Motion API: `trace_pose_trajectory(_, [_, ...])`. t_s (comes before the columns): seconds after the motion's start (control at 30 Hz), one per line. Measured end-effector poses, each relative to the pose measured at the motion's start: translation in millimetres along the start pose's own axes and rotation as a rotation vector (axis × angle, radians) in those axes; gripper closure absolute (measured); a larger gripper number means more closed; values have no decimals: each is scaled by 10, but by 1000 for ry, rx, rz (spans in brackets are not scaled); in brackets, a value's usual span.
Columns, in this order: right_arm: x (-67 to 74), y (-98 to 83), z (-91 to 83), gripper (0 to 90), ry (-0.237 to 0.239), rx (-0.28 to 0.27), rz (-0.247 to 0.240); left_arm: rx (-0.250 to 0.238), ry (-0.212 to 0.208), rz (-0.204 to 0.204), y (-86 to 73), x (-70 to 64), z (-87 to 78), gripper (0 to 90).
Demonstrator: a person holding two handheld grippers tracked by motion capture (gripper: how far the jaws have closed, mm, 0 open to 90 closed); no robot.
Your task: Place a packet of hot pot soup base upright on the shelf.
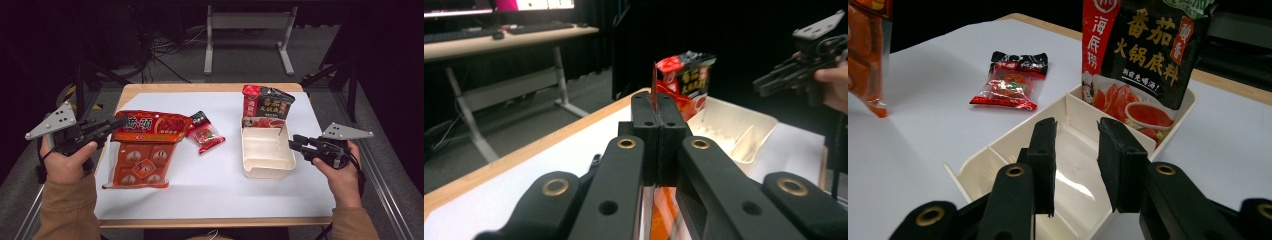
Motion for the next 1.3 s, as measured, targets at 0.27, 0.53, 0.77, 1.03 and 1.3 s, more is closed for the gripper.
trace_pose_trajectory(0.27, [47, 48, 17, 688, 22, -16, -5, -42, 23, 44, 78, -141, -38, 900])
trace_pose_trajectory(0.53, [134, 112, 107, 665, 50, -13, -1, -62, 37, 34, 116, -155, 4, 900])
trace_pose_trajectory(0.77, [322, 300, 156, 633, 82, -23, -24, -74, -16, 31, 142, -235, 93, 900])
trace_pose_trajectory(1.03, [574, 597, 284, 566, 170, -81, -71, -96, -94, 49, 197, -386, 148, 900])
trace_pose_trajectory(1.3, [753, 861, 441, 519, 225, -107, -120, -89, -158, 57, 187, -499, 276, 900])
Point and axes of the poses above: each handheld gripper's, and its own axes: z roughly forward along the jaws, y roughly out of its top, x roughly to its left, the point moved 3 cm from there along z, roughly forward along the jaws, and after that the axes turned 7 degrees about -z, right-handed, at the moved point
